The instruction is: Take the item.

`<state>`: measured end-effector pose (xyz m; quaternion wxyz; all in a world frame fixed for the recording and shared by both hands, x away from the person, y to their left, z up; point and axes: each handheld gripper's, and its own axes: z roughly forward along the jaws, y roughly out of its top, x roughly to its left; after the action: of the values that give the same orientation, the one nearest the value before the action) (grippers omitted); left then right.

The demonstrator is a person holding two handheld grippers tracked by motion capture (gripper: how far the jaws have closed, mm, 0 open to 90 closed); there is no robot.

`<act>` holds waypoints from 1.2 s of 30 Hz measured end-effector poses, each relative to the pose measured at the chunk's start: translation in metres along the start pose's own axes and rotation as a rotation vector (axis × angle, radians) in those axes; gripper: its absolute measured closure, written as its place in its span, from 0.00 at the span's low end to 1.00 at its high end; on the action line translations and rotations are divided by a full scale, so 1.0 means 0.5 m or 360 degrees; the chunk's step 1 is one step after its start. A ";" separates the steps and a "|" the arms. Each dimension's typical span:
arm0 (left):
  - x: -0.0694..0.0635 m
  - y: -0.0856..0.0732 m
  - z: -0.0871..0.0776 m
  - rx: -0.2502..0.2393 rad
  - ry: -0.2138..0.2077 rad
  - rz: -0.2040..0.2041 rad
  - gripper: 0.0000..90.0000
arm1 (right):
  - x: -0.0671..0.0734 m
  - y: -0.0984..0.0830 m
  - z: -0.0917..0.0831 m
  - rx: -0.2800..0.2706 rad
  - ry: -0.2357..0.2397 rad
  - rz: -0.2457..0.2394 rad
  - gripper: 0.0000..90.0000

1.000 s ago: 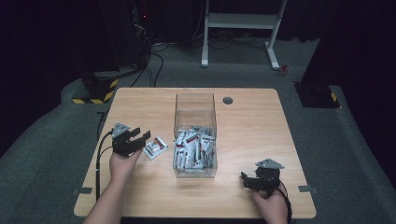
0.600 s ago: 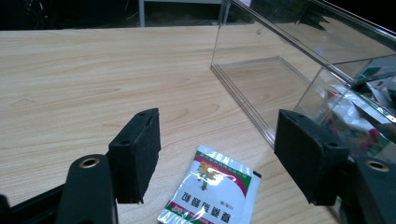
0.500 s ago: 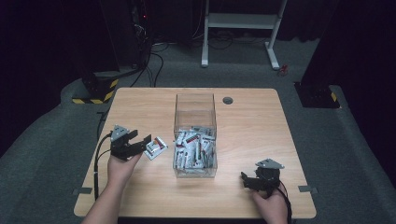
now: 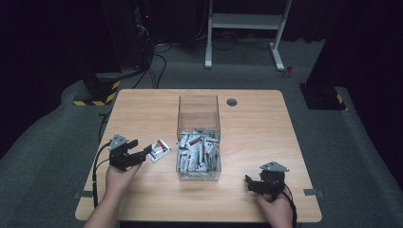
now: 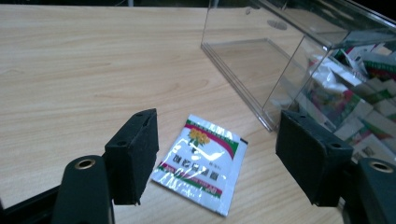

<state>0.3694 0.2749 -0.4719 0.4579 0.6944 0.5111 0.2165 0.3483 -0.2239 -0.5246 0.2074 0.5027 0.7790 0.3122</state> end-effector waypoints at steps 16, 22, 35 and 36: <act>-0.002 -0.080 -0.012 0.0283 0.0000 0.0094 0.31 | 0.001 0.000 0.000 -0.0002 0.0002 0.0000 0.10; -0.017 -0.121 -0.009 0.0413 -0.0028 0.0175 0.30 | 0.001 0.000 0.000 -0.0001 0.0002 0.0003 0.10; -0.032 -0.141 -0.008 0.0410 0.0037 0.0299 0.15 | 0.001 -0.001 0.000 -0.0002 0.0001 0.0004 0.10; -0.031 -0.141 -0.009 0.0409 0.0032 0.0301 0.15 | 0.001 -0.001 0.000 -0.0002 0.0001 0.0004 0.10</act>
<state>0.3239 0.2667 -0.5277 0.3378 0.7901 0.4715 0.1984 0.3478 -0.2235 -0.5247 0.2071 0.5034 0.7782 0.3130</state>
